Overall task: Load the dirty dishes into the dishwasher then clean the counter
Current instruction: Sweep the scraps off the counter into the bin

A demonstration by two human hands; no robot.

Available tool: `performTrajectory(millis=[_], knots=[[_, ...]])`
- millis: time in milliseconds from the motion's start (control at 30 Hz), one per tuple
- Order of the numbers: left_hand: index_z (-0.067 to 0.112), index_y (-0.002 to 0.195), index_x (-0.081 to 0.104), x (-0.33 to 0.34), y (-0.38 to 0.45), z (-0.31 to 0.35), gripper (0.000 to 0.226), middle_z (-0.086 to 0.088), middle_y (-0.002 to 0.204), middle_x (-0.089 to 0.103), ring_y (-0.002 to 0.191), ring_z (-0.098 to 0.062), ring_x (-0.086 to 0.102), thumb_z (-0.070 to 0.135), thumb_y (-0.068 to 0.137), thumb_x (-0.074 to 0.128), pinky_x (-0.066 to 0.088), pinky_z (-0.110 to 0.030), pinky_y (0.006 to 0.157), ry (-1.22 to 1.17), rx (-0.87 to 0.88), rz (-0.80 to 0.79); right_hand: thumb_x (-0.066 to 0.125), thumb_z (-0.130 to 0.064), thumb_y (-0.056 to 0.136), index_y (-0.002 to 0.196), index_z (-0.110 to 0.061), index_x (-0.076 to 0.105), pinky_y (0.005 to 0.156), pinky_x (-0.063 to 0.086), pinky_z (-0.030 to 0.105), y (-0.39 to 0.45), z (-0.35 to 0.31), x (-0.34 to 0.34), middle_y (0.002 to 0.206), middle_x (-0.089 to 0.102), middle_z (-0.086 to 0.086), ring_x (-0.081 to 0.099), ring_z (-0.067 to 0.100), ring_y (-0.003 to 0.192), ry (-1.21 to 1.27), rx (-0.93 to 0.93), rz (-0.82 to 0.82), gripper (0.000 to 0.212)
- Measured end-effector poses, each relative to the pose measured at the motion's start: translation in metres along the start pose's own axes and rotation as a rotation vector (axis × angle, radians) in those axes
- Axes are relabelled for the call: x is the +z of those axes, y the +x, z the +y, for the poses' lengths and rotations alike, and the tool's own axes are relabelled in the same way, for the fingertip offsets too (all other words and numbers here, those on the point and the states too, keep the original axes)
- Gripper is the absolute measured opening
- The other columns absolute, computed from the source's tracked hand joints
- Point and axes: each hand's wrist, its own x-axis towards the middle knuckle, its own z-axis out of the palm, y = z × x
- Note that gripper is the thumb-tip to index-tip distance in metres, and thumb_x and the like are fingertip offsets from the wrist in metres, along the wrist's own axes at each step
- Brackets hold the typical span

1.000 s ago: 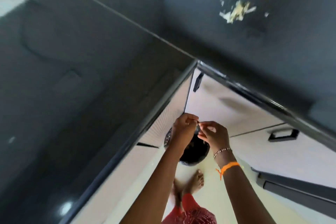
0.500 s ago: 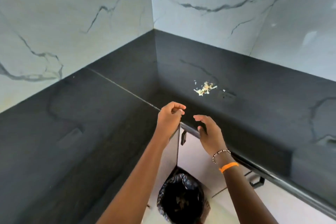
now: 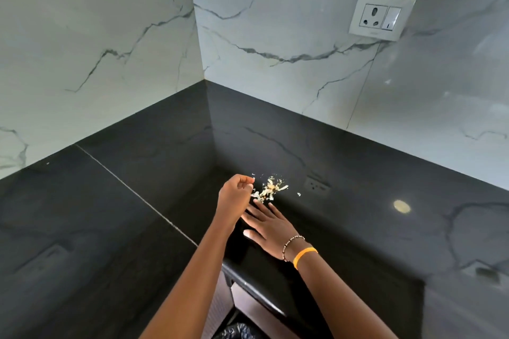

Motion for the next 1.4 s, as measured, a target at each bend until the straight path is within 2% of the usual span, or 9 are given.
performTrajectory(millis=[200, 333, 433, 533, 633, 900, 1033, 1167, 1400], knots=[[0.022, 0.124, 0.050, 0.005, 0.022, -0.010, 0.035, 0.002, 0.129, 0.051, 0.119, -0.012, 0.046, 0.018, 0.090, 0.054, 0.035, -0.026, 0.098, 0.089, -0.017, -0.073, 0.028, -0.038, 0.099, 0.149, -0.021, 0.002, 0.116, -0.006, 0.031, 0.016, 0.026, -0.014, 0.157, -0.003, -0.006, -0.008, 0.013, 0.145, 0.015, 0.093, 0.089, 0.058], [0.020, 0.146, 0.023, -0.008, 0.030, -0.024, 0.077, -0.001, 0.153, 0.023, 0.144, -0.021, 0.013, 0.036, 0.083, 0.065, 0.000, -0.045, 0.118, 0.384, -0.011, -0.209, 0.039, -0.037, 0.096, 0.148, -0.020, -0.002, 0.114, -0.011, 0.035, 0.005, 0.040, -0.020, 0.157, -0.004, -0.005, -0.009, 0.016, 0.145, 0.048, 0.260, 0.250, 0.069], [0.016, 0.150, -0.003, -0.009, 0.032, -0.036, 0.105, 0.000, 0.158, -0.009, 0.144, -0.021, -0.016, 0.050, 0.079, 0.065, -0.012, -0.046, 0.114, 0.645, 0.044, -0.380, 0.030, -0.054, 0.093, 0.147, -0.011, -0.010, 0.115, -0.010, 0.039, -0.009, 0.063, -0.016, 0.157, -0.012, 0.004, -0.012, 0.022, 0.144, 0.013, 0.506, 0.217, 0.079], [0.017, 0.148, -0.013, -0.015, 0.037, -0.046, 0.112, 0.001, 0.155, -0.024, 0.140, -0.021, -0.027, 0.057, 0.077, 0.064, -0.016, -0.046, 0.112, 0.830, 0.113, -0.461, -0.012, -0.079, 0.071, 0.147, -0.006, -0.005, 0.116, -0.005, 0.040, -0.010, 0.067, -0.007, 0.157, -0.009, 0.008, -0.010, 0.023, 0.144, 0.052, 0.653, 0.207, 0.106], [0.019, 0.148, -0.016, -0.016, 0.040, -0.050, 0.114, 0.001, 0.153, -0.028, 0.139, -0.020, -0.029, 0.062, 0.075, 0.061, -0.018, -0.047, 0.111, 0.876, 0.157, -0.487, -0.044, -0.074, 0.045, 0.147, -0.006, -0.001, 0.117, -0.003, 0.039, -0.006, 0.067, -0.002, 0.157, -0.005, 0.008, -0.008, 0.023, 0.145, 0.035, 0.682, 0.238, 0.130], [0.023, 0.145, -0.021, -0.016, 0.060, -0.050, 0.124, 0.001, 0.151, -0.032, 0.137, -0.021, -0.033, 0.077, 0.065, 0.057, -0.019, -0.051, 0.109, 1.015, 0.230, -0.518, -0.016, -0.072, 0.076, 0.147, -0.006, -0.006, 0.118, -0.003, 0.040, 0.027, 0.044, -0.003, 0.157, -0.010, 0.009, -0.012, 0.024, 0.144, 0.008, 0.696, 0.221, 0.097], [0.023, 0.145, -0.021, -0.015, 0.063, -0.052, 0.123, 0.002, 0.152, -0.031, 0.137, -0.020, -0.033, 0.080, 0.065, 0.053, -0.018, -0.051, 0.110, 1.032, 0.245, -0.505, -0.038, -0.076, 0.052, 0.147, -0.010, -0.007, 0.116, -0.008, 0.038, 0.036, 0.040, -0.006, 0.156, -0.013, 0.003, -0.015, 0.018, 0.143, 0.020, 0.563, 0.167, 0.120], [0.023, 0.146, -0.019, -0.014, 0.062, -0.053, 0.122, 0.002, 0.152, -0.029, 0.138, -0.021, -0.031, 0.081, 0.065, 0.051, -0.016, -0.052, 0.111, 1.031, 0.263, -0.479, 0.018, -0.050, 0.097, 0.148, -0.015, -0.002, 0.116, -0.005, 0.029, 0.035, 0.053, -0.019, 0.157, -0.004, 0.000, -0.008, 0.011, 0.144, 0.330, 0.479, 0.263, 0.065], [0.023, 0.145, -0.020, -0.014, 0.061, -0.051, 0.122, 0.000, 0.152, -0.030, 0.138, -0.022, -0.031, 0.082, 0.065, 0.050, -0.016, -0.052, 0.110, 1.042, 0.266, -0.485, 0.021, -0.052, 0.096, 0.147, -0.014, -0.008, 0.118, -0.007, 0.033, 0.060, 0.067, -0.027, 0.157, -0.007, 0.000, -0.010, 0.013, 0.144, 0.244, 0.537, 0.185, 0.070]])
